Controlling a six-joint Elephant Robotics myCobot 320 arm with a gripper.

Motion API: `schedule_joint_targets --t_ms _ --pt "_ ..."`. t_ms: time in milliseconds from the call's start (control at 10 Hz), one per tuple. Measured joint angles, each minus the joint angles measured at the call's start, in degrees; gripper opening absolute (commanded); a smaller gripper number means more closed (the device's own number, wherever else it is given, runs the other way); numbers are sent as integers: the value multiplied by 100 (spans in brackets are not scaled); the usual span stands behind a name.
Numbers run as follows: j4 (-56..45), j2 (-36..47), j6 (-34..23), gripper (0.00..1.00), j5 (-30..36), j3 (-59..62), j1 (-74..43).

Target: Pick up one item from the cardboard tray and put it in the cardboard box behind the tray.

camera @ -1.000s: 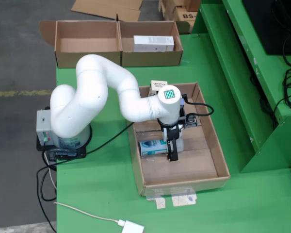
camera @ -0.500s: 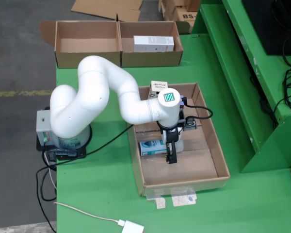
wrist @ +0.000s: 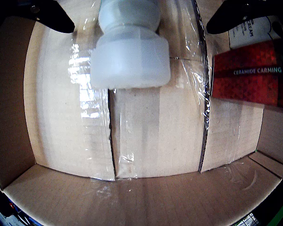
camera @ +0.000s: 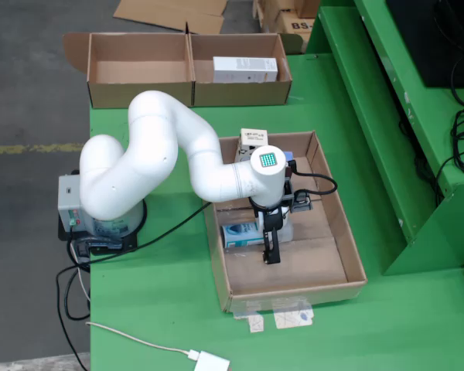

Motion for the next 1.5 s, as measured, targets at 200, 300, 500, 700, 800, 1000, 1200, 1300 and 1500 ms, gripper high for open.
schedule_joint_targets --t_ms 200,300,500,700,800,1000,1200,1300,1500 --pt "70 -70 0 100 0 0 0" --pt "79 -79 0 100 0 0 0" --pt "61 -184 0 100 0 106 -17" --pt "52 -184 0 100 0 114 -17" --pt "35 -184 0 100 0 167 -17" --pt "-9 -237 0 100 0 273 -17" --pt "-79 -290 0 100 0 404 -17" --pt "-158 -351 0 100 0 563 -17" --pt "-255 -431 0 100 0 747 -17"
